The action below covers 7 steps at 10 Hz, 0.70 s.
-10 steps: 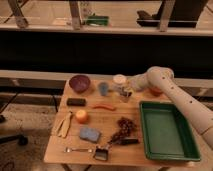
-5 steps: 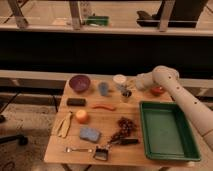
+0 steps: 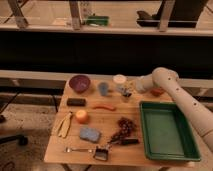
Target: Place towel in metal cup
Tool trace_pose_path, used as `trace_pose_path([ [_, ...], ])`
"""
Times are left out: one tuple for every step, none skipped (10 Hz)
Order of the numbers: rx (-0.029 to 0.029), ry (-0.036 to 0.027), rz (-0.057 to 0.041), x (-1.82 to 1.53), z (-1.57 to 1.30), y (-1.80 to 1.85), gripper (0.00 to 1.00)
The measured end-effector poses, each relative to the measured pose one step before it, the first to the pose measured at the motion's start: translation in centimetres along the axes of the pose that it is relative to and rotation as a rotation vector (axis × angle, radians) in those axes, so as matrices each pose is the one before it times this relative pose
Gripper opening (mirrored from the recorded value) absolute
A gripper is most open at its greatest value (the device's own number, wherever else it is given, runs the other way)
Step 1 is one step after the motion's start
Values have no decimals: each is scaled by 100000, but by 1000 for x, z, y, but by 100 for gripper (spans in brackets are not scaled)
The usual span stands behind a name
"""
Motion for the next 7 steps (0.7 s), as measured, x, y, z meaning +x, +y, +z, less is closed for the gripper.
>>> trace_pose_path([
  [-1299,-9,420,225,630,214,0],
  [-1008,118,335,232,609,109,0],
  [-411,255,630,402,270,18,0],
  [15,618,1195,840,86,30,0],
  [323,535,477,427,-92,-162,0],
  [181,224,373,200,-1,-91,0],
  [319,491,296,228,-62,-236,0],
])
